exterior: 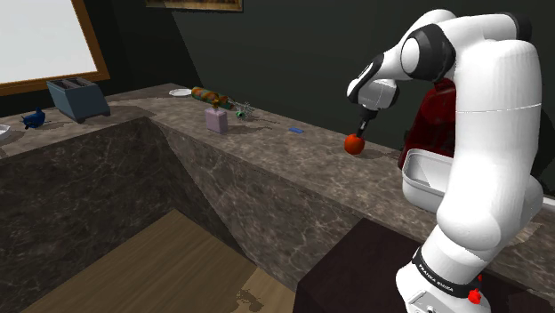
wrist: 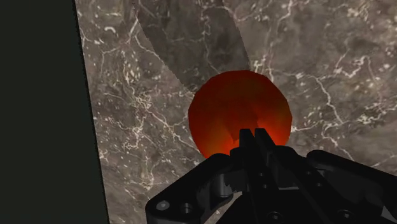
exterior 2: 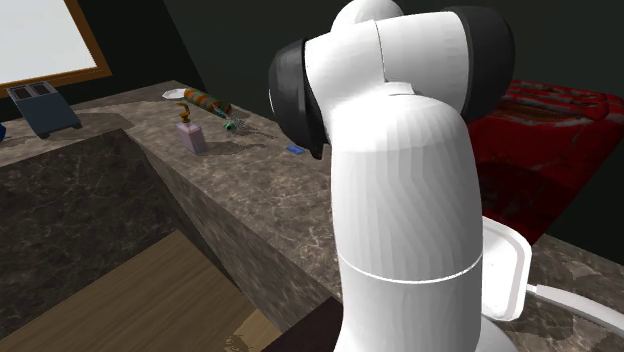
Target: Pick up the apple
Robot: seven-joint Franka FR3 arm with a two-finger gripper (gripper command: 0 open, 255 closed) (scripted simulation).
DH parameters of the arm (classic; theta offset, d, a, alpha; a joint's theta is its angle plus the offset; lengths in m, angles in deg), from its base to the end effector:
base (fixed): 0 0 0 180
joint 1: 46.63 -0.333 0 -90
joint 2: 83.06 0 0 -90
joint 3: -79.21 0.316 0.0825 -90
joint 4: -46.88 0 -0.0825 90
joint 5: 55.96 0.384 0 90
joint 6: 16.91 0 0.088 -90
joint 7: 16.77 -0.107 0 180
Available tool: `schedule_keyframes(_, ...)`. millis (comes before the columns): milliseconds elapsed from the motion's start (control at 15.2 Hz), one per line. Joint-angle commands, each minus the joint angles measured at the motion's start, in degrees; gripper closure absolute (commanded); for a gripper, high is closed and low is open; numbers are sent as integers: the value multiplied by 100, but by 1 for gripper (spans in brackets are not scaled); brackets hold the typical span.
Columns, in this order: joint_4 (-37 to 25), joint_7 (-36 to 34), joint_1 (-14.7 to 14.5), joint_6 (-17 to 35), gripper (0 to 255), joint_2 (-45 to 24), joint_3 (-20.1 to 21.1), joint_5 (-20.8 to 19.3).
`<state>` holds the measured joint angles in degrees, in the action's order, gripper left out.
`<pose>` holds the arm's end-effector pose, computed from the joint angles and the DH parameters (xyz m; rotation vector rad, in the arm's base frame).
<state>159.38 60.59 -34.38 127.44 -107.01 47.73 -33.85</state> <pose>0.4676 -0.4250 0.3090 2.9188 0.5267 0.2218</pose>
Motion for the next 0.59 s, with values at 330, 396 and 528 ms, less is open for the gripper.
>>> schedule_keyframes(330,-106,-233,-157,-396,255,336,-205,-328)
schedule_keyframes(396,-127,-264,-175,-455,255,381,-230,-373)
schedule_keyframes(528,-174,-325,-211,-575,255,469,-277,-461)
